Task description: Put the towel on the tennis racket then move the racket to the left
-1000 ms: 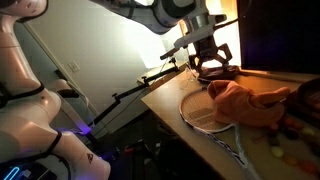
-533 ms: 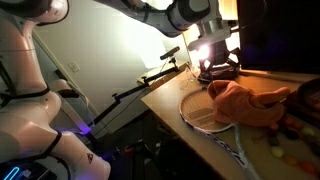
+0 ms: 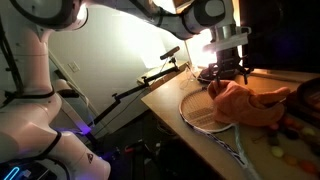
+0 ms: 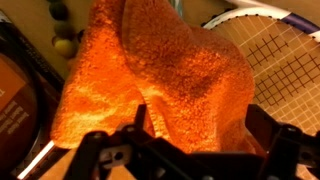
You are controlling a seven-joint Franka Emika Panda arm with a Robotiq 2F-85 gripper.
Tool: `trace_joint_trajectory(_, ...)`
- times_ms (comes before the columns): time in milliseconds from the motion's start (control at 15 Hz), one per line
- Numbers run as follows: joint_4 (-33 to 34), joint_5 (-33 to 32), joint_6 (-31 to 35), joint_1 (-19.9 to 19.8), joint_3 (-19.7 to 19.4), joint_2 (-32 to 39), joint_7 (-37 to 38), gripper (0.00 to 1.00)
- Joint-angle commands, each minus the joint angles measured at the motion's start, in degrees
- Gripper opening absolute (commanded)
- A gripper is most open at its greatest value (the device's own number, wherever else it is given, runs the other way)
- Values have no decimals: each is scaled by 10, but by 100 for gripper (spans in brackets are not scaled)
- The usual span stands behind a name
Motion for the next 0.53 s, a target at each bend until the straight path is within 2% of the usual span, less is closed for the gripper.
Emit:
trace_joint_trajectory(0,61,-8,-47,5,-2,36,-16,100)
trace_joint_trajectory(200,78,-7,-67,6,-2,44,-16,100)
trace_joint_trajectory(267,45,0,-38,1,1,30,-4,100)
trace_joint_trajectory(467,54,0,-46,2,1,35,-9,100)
